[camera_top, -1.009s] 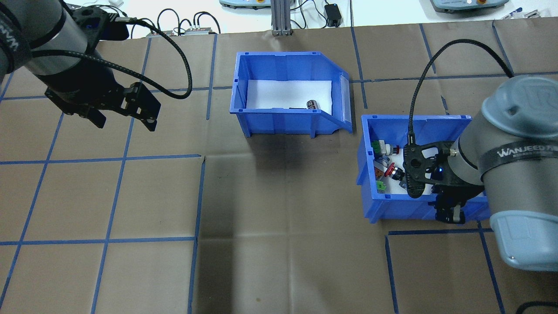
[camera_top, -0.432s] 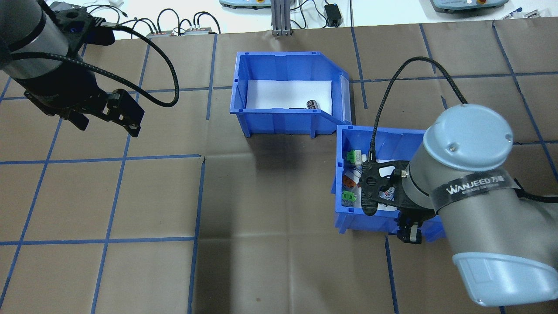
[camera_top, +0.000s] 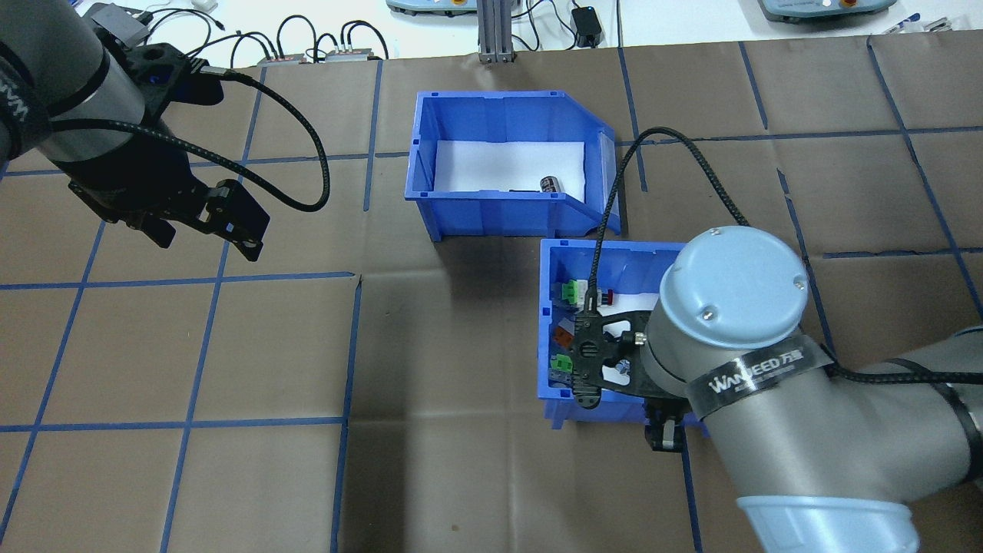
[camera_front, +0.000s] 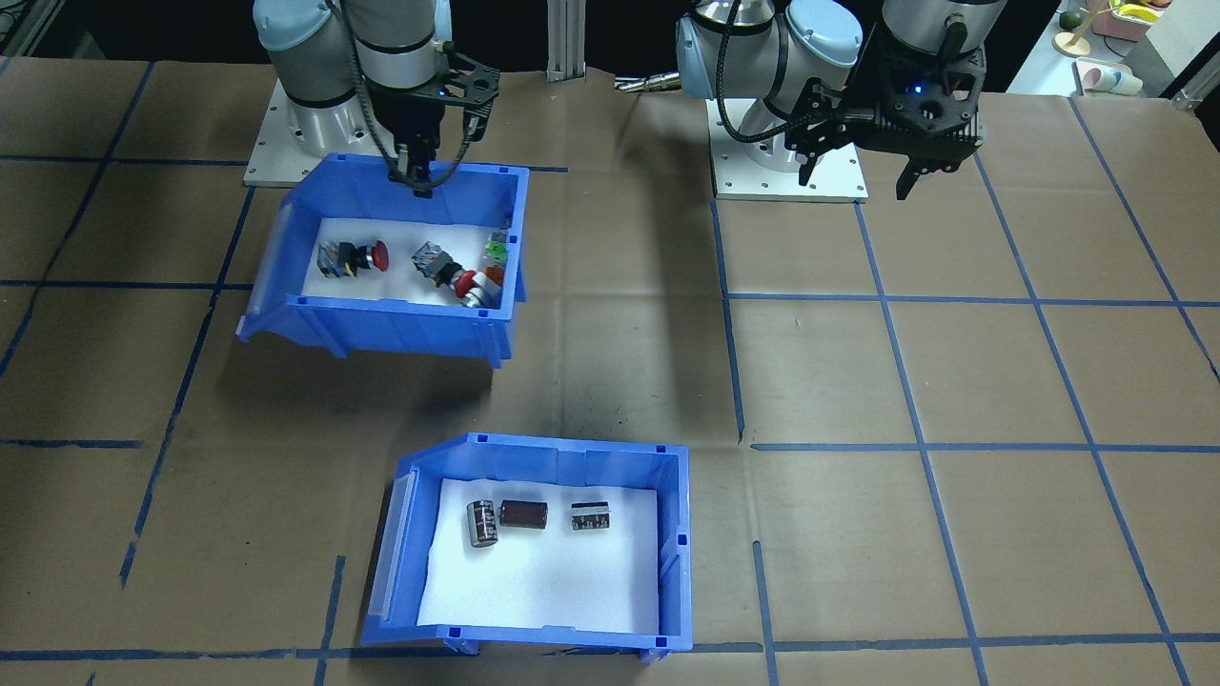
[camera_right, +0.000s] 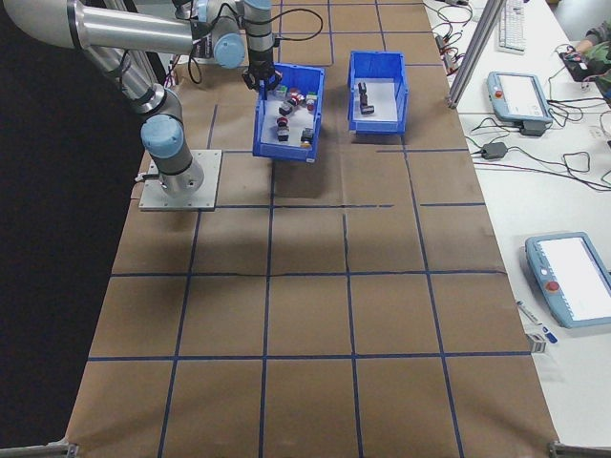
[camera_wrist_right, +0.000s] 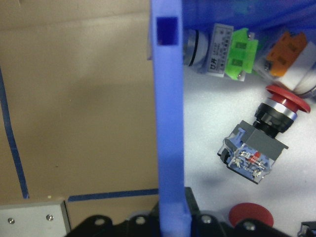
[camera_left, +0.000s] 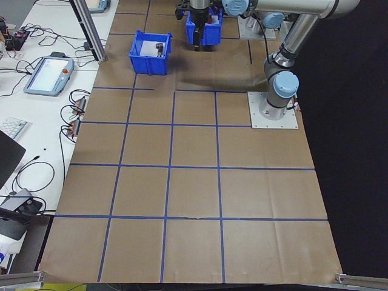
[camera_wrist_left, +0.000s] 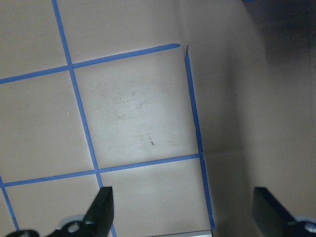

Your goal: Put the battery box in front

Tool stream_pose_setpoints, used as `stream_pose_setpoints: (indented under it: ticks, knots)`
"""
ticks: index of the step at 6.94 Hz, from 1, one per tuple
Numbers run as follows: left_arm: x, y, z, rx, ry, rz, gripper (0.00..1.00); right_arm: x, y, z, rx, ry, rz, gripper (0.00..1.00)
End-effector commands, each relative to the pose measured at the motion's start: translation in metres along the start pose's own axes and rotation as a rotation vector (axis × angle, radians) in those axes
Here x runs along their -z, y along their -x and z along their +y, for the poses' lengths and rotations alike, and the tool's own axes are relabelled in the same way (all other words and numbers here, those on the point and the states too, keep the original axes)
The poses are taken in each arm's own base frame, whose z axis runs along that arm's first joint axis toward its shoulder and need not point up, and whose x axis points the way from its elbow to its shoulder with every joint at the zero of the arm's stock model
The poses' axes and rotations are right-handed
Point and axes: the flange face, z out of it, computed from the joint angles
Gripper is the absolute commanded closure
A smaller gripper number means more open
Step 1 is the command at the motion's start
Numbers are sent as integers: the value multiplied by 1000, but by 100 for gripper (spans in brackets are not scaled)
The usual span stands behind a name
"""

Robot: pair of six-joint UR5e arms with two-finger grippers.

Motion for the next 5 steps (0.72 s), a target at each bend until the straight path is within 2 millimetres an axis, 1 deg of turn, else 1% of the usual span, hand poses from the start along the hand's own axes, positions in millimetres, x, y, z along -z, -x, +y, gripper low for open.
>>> stream_pose_setpoints:
  ticks: [1, 2, 3, 4, 5]
  knots:
    - [-3, -2, -1, -30, 0, 17, 1, -21, 21, -62, 98, -36, 43, 100]
    - [-5, -7, -4, -32, -13, 69, 1, -34, 28, -82, 93, -36, 42, 100]
    - [-7, -7, -6, -32, -7, 70, 1, -45, 29, -94, 80, -35, 43, 100]
    - [-7, -7, -4, -32, -8, 68, 1, -52, 28, -96, 60, -29, 31, 100]
    - [-9, -6, -7, -28, -5, 70, 1, -54, 28, -96, 58, -27, 23, 70]
